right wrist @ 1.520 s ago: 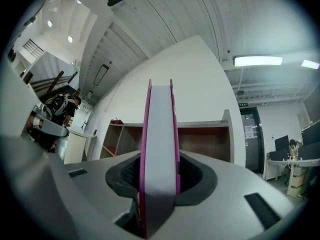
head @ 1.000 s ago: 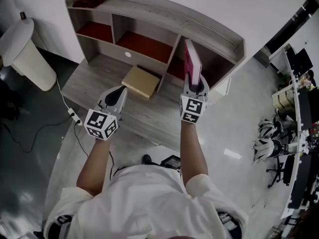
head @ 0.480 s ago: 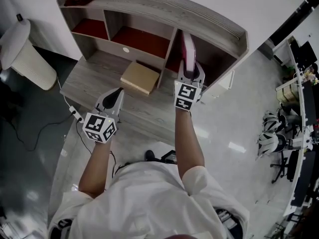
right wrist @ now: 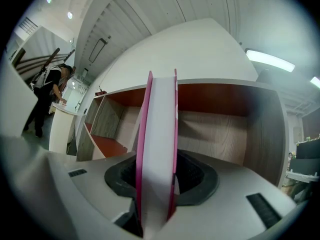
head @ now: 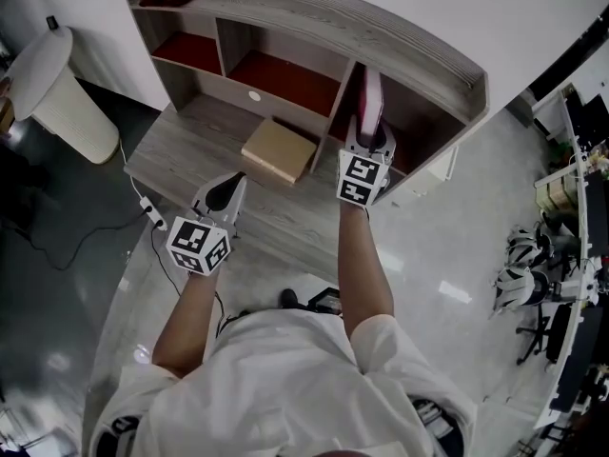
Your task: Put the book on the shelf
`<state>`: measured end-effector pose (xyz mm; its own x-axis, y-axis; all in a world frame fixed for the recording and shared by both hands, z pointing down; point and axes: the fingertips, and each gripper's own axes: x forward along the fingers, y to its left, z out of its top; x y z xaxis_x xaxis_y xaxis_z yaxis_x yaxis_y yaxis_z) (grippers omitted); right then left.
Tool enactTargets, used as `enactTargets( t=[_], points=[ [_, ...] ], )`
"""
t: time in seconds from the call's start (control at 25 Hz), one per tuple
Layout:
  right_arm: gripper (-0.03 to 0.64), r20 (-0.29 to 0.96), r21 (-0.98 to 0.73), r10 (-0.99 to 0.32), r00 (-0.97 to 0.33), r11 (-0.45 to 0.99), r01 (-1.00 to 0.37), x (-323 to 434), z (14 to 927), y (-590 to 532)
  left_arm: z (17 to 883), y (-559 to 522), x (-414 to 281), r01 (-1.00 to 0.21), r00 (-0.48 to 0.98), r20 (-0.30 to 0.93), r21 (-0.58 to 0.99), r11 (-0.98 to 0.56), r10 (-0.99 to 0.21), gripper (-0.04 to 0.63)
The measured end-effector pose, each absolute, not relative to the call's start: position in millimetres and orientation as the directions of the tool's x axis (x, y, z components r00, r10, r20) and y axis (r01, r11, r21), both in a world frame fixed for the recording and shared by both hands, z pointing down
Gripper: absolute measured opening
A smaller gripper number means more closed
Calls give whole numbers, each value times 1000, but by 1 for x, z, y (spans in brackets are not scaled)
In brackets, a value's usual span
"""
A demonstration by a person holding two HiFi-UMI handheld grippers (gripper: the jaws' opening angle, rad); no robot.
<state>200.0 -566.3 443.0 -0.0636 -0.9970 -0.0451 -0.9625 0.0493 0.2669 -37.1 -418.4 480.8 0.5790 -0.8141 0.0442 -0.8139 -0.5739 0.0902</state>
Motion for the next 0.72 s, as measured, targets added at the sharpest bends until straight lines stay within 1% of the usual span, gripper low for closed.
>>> enactTargets(
  t=[0.48, 0.64, 0.72],
  points=[
    [154, -64, 269, -996, -68, 48, -962, 186, 445, -578, 487, -415, -51, -828, 559, 63, 100, -552, -827, 15],
    [187, -54, 272, -994, -98, 80, -959, 177, 447, -584, 491, -413, -59, -837, 545, 73, 109, -537, -835, 15],
    [193, -53, 271, -993, -106, 87, -959, 175, 448, -587, 493, -413, -60, -839, 541, 76, 112, -532, -837, 15]
  ],
)
